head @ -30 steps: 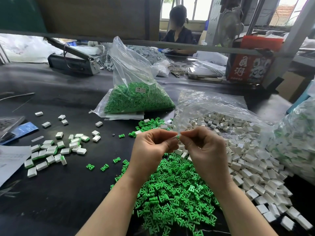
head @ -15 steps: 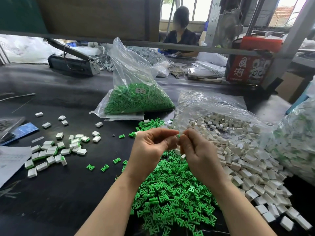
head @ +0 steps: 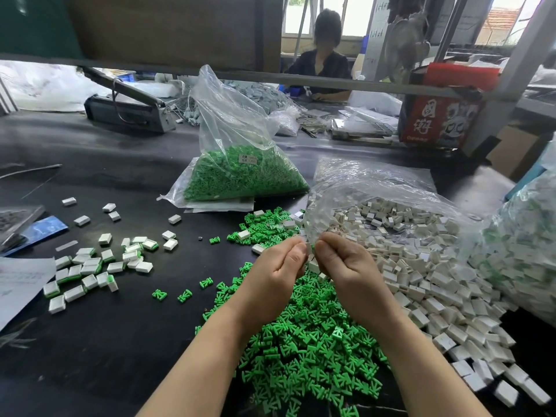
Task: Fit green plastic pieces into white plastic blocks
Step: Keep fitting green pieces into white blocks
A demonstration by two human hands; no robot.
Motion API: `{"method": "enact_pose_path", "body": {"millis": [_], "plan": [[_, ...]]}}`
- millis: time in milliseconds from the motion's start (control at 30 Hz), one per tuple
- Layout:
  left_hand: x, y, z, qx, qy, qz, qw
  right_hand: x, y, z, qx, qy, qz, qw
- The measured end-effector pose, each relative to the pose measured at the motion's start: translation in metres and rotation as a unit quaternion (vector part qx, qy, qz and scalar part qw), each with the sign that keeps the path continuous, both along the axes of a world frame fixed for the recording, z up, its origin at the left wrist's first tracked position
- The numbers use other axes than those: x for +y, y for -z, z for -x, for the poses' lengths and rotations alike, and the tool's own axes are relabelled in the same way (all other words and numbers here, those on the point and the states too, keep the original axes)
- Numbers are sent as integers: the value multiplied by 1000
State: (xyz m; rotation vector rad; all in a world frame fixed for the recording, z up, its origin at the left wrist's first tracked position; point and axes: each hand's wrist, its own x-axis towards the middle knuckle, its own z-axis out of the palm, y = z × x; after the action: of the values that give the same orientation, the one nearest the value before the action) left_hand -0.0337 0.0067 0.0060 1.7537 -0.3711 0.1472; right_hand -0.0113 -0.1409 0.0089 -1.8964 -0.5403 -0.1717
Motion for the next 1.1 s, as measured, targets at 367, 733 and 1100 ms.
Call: {"method": "enact_pose_path", "body": {"millis": [367,733,1100], "plan": [[8,0,-3,14,39,-50,998,-11,-1,-4,56,-80,-4,995],[15,-3,-2,74,98,-63,990,-16,-6,-2,87,-137,32,986],[18,1,-3,97,109,-90,985,-15,-4,-3,106,-140,80,981]]}}
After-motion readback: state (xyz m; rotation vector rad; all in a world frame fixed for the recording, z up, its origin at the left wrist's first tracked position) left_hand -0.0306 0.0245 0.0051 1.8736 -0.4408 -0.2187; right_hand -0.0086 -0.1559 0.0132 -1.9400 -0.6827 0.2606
